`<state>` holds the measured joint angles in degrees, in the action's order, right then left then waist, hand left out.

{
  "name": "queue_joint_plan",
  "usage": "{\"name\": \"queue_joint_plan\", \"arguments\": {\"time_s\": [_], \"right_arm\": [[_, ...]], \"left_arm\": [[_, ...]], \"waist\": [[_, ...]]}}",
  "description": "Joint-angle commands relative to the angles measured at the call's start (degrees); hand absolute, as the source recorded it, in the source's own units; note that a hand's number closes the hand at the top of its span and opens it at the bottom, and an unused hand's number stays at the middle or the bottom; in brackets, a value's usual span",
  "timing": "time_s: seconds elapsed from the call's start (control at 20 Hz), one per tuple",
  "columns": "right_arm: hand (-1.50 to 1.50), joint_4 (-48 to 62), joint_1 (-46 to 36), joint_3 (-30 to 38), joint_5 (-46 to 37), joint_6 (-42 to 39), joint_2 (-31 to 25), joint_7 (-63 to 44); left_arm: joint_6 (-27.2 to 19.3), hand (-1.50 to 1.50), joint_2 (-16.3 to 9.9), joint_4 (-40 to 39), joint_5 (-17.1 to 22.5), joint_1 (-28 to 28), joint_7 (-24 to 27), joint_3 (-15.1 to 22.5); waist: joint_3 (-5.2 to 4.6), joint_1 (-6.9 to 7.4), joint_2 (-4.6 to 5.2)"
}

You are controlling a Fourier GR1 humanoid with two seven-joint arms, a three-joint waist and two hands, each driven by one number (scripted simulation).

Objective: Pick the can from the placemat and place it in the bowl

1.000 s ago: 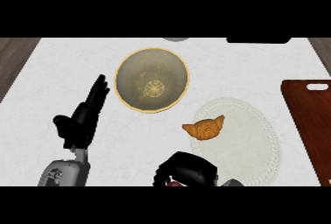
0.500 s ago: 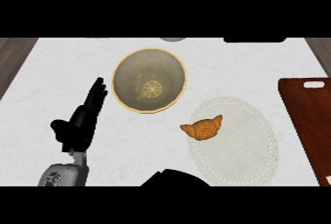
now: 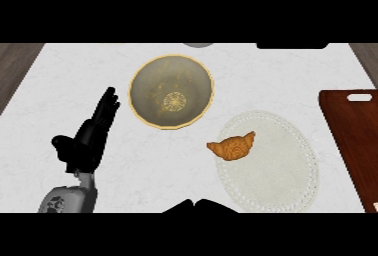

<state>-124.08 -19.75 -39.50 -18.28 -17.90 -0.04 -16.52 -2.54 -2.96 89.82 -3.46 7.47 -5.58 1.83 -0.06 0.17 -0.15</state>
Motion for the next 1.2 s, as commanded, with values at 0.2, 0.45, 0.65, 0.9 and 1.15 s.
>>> {"name": "queue_joint_plan", "arguments": {"time_s": [0.2, 0.45, 0.65, 0.9, 1.15], "right_arm": [[1.50, 4.71, -24.60, 8.04, 8.80, 8.84, 0.04, -18.78], [1.50, 19.17, -33.39, 11.75, 10.80, 12.81, 0.04, -14.54], [1.50, 28.15, -36.55, 11.79, 0.83, 11.57, -0.92, -10.22], [1.50, 38.85, -39.97, 11.27, -6.62, 11.53, -3.04, -4.12], [1.50, 54.72, -42.72, 14.09, -10.87, 17.16, -0.03, 6.54]], "left_arm": [[1.08, 0.00, -0.52, -0.50, 0.82, 1.25, -0.67, -0.76], [0.57, 0.00, 0.12, -3.82, -0.02, 0.82, 2.52, -0.85], [1.76, 0.00, -0.16, -3.46, 0.97, -0.05, 3.49, -1.02], [0.41, 0.00, 0.22, 0.62, -1.11, -0.27, -0.65, 1.05], [0.53, 0.00, 0.93, -3.62, -0.58, 1.89, 2.18, 0.15]], "waist": [[-0.02, 0.32, 0.05], [0.00, 0.39, 0.18], [-0.01, 0.46, 0.30], [0.02, 0.80, 0.27], [0.01, 0.73, 0.41]]}}
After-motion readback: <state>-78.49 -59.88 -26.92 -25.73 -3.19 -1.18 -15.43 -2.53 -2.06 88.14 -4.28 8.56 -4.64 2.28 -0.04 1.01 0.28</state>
